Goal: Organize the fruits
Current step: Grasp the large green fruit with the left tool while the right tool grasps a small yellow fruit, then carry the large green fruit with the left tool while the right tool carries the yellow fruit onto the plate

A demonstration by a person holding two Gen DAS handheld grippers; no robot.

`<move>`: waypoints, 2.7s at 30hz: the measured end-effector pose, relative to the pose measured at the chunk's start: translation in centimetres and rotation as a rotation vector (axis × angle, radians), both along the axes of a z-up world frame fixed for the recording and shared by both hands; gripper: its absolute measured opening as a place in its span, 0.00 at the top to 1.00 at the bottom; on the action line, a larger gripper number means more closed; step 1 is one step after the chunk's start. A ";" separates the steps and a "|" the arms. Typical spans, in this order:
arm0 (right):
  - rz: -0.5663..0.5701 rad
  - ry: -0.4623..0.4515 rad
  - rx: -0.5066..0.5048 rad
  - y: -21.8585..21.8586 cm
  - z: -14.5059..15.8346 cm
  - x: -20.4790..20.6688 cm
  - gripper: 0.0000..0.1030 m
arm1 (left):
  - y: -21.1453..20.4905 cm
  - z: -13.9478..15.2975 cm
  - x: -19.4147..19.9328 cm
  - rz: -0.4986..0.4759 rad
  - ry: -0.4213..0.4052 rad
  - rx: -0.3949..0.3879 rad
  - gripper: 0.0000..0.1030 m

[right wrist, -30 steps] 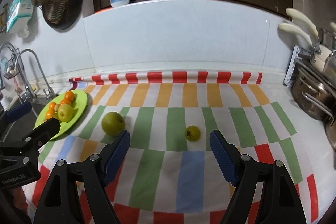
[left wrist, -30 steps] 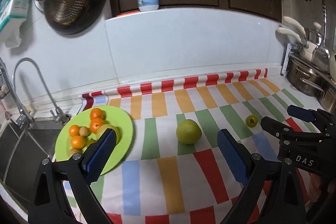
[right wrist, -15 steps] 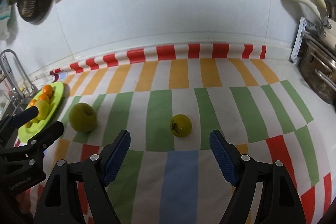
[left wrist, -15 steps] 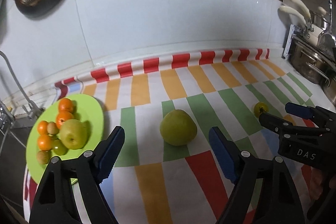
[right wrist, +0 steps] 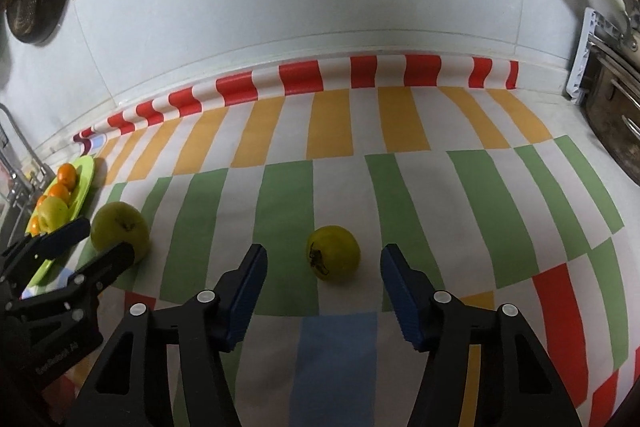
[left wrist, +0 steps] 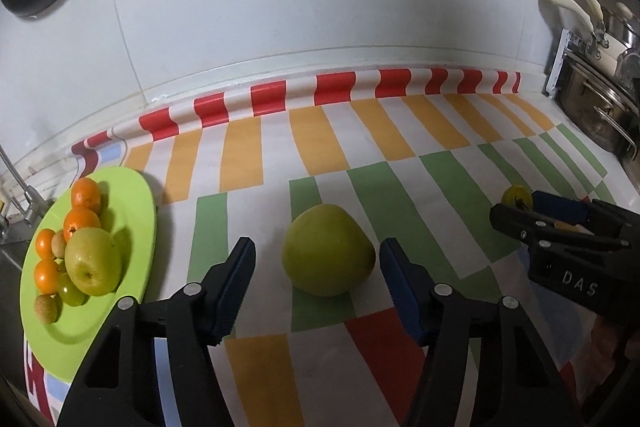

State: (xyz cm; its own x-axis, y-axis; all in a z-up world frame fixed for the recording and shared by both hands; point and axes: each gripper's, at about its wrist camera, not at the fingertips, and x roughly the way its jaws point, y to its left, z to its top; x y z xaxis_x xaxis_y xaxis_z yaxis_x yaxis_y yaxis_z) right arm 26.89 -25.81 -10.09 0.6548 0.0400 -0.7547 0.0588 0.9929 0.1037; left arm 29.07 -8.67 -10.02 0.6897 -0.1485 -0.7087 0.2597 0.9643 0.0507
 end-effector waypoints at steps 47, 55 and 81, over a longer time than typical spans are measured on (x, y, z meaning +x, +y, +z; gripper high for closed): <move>0.056 -0.031 -0.008 1.9 2.5 -4.0 0.62 | 1.7 2.0 -4.7 -0.045 0.018 -0.029 0.53; 0.010 0.001 -0.052 0.9 1.4 -4.0 0.60 | 0.7 1.8 -4.9 -0.077 0.024 -0.031 0.53; 0.064 -0.058 -0.005 2.7 4.2 -6.8 0.70 | 1.6 4.5 -7.2 -0.078 -0.041 -0.060 0.53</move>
State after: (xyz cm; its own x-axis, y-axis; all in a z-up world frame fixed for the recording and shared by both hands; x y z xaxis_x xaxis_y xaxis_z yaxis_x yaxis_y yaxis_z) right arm 20.10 -23.13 -5.91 0.6935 0.0796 -0.7160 -0.0109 0.9949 0.1000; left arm 21.88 -7.09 -5.54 0.7028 -0.2445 -0.6680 0.3333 0.9428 0.0056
